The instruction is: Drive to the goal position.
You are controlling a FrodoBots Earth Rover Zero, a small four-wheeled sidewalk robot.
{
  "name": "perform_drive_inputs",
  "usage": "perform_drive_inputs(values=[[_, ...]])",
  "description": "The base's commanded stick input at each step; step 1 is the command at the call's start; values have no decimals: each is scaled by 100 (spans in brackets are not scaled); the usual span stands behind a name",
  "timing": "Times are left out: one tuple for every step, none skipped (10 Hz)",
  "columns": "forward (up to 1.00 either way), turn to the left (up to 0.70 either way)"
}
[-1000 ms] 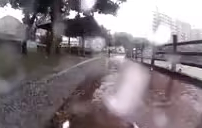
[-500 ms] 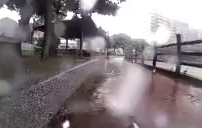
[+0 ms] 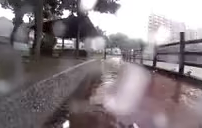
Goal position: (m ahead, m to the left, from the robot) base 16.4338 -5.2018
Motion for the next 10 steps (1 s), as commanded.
perform_drive_inputs(values=[[70, -1], [70, 0], [70, 0], [70, 0], [70, 0], [70, 0], [70, 0], [70, 0], [70, 0], [70, -26]])
